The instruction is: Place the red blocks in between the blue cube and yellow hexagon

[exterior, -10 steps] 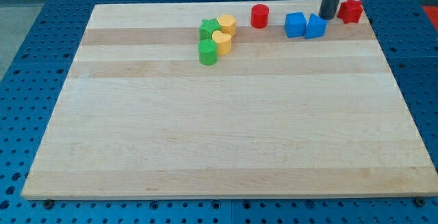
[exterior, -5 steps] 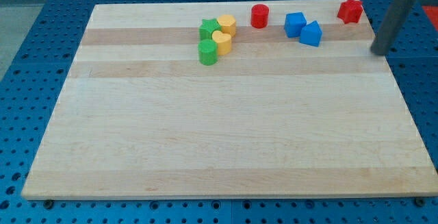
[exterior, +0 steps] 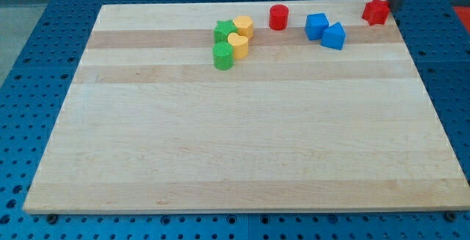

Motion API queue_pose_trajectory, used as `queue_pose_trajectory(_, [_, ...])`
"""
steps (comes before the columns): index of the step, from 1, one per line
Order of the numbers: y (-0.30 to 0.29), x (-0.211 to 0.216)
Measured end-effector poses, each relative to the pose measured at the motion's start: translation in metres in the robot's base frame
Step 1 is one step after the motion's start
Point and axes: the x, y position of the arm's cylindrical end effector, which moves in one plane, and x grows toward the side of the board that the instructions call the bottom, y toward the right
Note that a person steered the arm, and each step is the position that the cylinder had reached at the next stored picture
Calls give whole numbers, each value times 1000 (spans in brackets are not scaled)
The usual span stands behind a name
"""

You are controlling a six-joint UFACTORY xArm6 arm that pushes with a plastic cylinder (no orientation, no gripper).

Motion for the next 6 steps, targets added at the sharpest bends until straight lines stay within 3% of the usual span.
queue_pose_trajectory(2, [-57,11])
queue_pose_trajectory(6, [-98,12])
